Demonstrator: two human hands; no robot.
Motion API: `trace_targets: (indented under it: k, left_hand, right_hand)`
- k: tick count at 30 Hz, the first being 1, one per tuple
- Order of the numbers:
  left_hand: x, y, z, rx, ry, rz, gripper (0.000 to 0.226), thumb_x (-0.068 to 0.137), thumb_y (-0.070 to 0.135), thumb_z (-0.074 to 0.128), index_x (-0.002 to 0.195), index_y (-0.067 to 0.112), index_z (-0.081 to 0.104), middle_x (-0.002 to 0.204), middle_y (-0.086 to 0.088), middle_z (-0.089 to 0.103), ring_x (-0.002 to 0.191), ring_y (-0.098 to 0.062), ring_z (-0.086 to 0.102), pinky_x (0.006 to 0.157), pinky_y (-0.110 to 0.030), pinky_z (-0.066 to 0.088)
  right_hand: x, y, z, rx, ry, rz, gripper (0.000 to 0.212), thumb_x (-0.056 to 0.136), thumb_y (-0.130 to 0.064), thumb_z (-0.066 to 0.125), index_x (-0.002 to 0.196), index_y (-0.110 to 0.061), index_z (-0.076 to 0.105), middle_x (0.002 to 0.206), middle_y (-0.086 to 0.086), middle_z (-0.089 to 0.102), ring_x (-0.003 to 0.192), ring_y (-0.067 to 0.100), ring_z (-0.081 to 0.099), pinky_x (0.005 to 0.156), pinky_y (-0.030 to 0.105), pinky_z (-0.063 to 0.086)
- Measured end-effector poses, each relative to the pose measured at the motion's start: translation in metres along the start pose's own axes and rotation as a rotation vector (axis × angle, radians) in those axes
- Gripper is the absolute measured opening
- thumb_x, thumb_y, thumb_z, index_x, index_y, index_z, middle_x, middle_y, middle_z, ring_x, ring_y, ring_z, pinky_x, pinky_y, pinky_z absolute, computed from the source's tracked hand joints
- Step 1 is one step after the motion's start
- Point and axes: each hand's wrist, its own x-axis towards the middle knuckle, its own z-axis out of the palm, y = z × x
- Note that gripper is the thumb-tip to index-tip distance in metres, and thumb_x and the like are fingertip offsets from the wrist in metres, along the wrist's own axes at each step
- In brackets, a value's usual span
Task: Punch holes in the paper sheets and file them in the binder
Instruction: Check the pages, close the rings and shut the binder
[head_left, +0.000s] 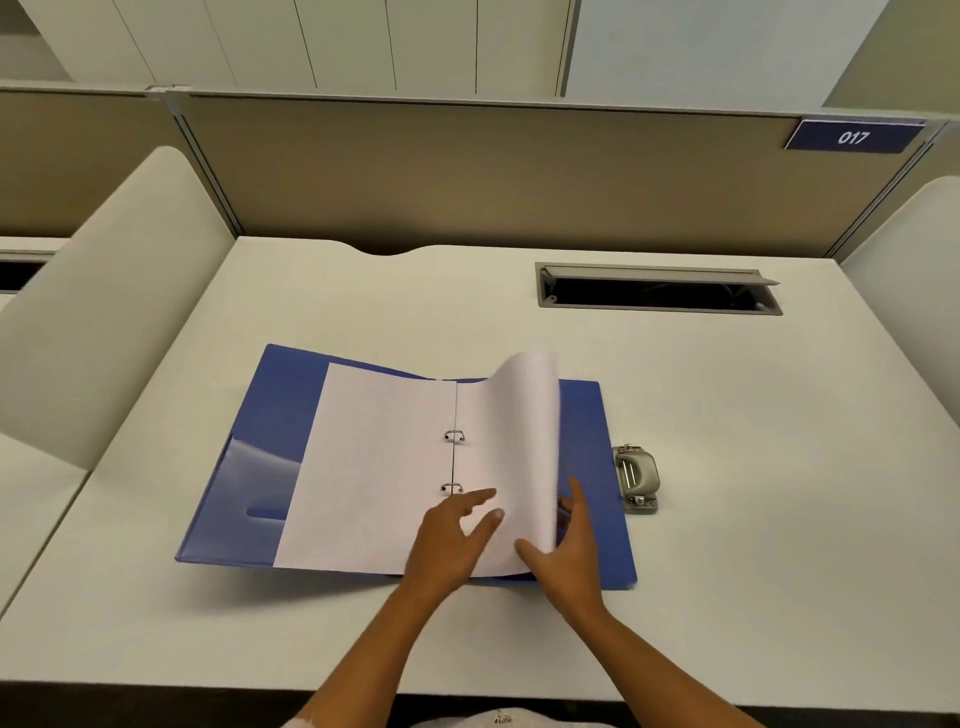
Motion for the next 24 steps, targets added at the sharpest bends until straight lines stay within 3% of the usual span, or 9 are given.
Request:
trace_targets:
  k: [4,8,11,14,19,21,24]
  left_hand:
    - [0.006,0.021,0.01,-0.149,-0.055,-0.053,0.043,0.089,0.042,0.059,0.129,0.026,0.058,0.125,0.007,0.062,0.102,-0.008,0.06,0.082,-0.016,0.047]
    - [0.009,0.031,0.012,-0.205,-0.042,-0.054,0.048,0.09,0.045,0.056,0.133,0.025,0.053,0.127,0.0,0.063,0.102,-0.013,0.064,0.085,-0.021,0.052]
    - [0.008,0.033,0.016,-0.126,-0.055,-0.057,0.058,0.09,0.048,0.053,0.143,0.029,0.04,0.137,0.004,0.053,0.115,-0.019,0.059,0.089,-0.026,0.049]
    - [0.005,0.036,0.022,-0.091,-0.058,-0.009,0.058,0.09,0.049,0.052,0.143,0.031,0.038,0.14,0.007,0.051,0.114,-0.015,0.058,0.08,-0.019,0.05]
    - [0.004,0.039,0.03,0.048,-0.067,0.06,0.062,0.083,0.058,0.056,0.137,0.028,0.049,0.135,0.004,0.056,0.112,-0.015,0.06,0.089,-0.024,0.05]
    - [0.004,0.039,0.032,0.081,-0.086,0.084,0.064,0.081,0.056,0.062,0.136,0.026,0.051,0.133,0.005,0.058,0.112,-0.016,0.061,0.092,-0.027,0.051]
    - [0.005,0.036,0.032,0.107,-0.121,0.112,0.064,0.078,0.05,0.069,0.134,0.023,0.054,0.131,0.004,0.06,0.109,-0.015,0.064,0.091,-0.028,0.054]
  right_hand:
    - [-0.004,-0.013,-0.001,0.056,-0.148,-0.085,0.08,0.071,-0.033,0.081,0.128,-0.053,0.028,0.128,-0.021,0.043,0.113,0.008,0.051,0.085,0.019,0.05]
    - [-0.008,-0.03,-0.01,0.309,-0.197,-0.096,0.069,0.08,-0.032,0.066,0.136,-0.044,0.029,0.131,-0.03,0.042,0.115,-0.001,0.053,0.083,0.017,0.051]
    - [-0.007,-0.036,-0.013,0.442,-0.151,-0.035,0.056,0.086,-0.04,0.056,0.136,-0.045,0.03,0.122,-0.041,0.042,0.11,-0.003,0.053,0.089,0.028,0.051]
    - [-0.004,-0.035,-0.014,0.485,-0.14,0.022,0.071,0.076,-0.067,0.056,0.139,-0.043,0.033,0.134,-0.028,0.042,0.114,0.005,0.053,0.083,0.033,0.057]
    - [-0.003,-0.031,-0.019,0.481,-0.134,0.102,0.036,0.095,-0.044,0.042,0.128,-0.034,0.048,0.129,-0.003,0.056,0.11,0.018,0.06,0.08,0.029,0.057]
    - [-0.004,-0.03,-0.02,0.488,-0.103,0.145,0.044,0.093,-0.043,0.037,0.132,-0.027,0.049,0.124,0.002,0.059,0.105,0.019,0.062,0.076,0.028,0.058]
    - [-0.005,-0.03,-0.021,0.484,-0.097,0.176,0.05,0.09,-0.048,0.038,0.134,-0.026,0.048,0.128,0.003,0.058,0.112,0.024,0.06,0.078,0.031,0.058]
